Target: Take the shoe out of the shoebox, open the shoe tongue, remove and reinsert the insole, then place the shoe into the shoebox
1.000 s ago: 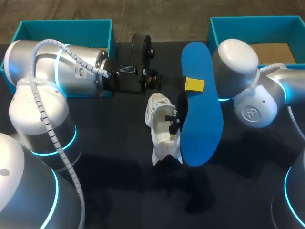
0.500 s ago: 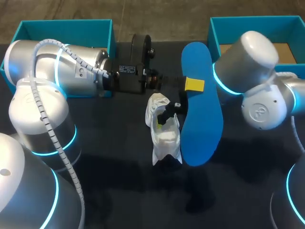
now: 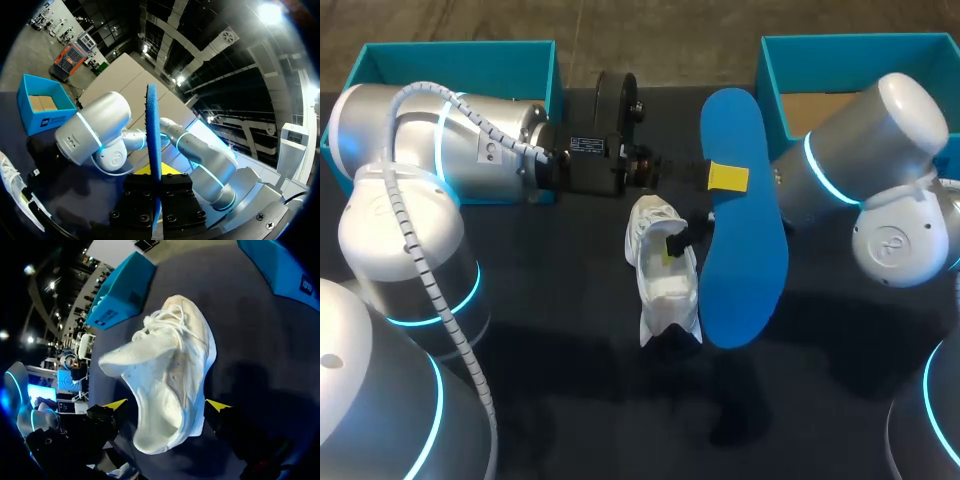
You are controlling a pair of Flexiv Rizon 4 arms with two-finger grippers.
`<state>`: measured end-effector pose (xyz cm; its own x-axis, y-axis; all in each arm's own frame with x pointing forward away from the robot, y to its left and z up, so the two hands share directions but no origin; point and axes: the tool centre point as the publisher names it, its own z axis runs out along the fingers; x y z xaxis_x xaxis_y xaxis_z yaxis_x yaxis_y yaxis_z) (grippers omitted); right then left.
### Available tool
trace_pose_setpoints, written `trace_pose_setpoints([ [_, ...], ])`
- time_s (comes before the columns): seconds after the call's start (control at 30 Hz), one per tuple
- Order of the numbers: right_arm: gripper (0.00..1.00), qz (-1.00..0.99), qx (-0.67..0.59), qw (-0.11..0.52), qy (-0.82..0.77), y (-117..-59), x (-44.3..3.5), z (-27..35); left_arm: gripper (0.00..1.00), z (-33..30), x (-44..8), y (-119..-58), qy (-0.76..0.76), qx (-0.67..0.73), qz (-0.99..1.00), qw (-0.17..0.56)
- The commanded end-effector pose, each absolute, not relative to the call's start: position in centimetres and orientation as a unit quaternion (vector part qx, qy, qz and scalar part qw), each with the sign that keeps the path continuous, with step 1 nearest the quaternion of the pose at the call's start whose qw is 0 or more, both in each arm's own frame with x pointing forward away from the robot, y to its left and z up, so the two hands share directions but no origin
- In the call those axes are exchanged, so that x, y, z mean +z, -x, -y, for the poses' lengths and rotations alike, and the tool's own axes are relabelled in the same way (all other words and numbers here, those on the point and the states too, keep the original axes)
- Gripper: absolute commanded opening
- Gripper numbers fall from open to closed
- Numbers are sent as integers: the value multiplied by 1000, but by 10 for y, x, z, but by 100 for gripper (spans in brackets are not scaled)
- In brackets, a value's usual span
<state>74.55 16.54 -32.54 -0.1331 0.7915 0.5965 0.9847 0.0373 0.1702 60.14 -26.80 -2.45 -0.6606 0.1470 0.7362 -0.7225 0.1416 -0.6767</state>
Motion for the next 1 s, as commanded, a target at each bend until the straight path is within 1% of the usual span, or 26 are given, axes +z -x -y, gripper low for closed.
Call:
trace_pose_setpoints([
  [0.03, 100, 688, -326, 185, 622, -745, -308, -152, 0, 269, -25, -600, -216, 620, 668, 350],
  [0.37, 100, 662, -387, 223, 602, -747, -266, -135, 0, 269, -25, -600, -216, 620, 668, 350],
  [0.77, 100, 648, -437, 292, 551, -749, -223, -128, 0, 269, -25, -600, -216, 620, 668, 350],
  [0.83, 100, 641, -450, 311, 538, -749, -215, -126, 0, 269, -25, -600, -216, 620, 668, 350],
  [1.0, 100, 640, -463, 322, 522, -747, -198, -121, 0, 269, -25, -600, -216, 620, 668, 350],
])
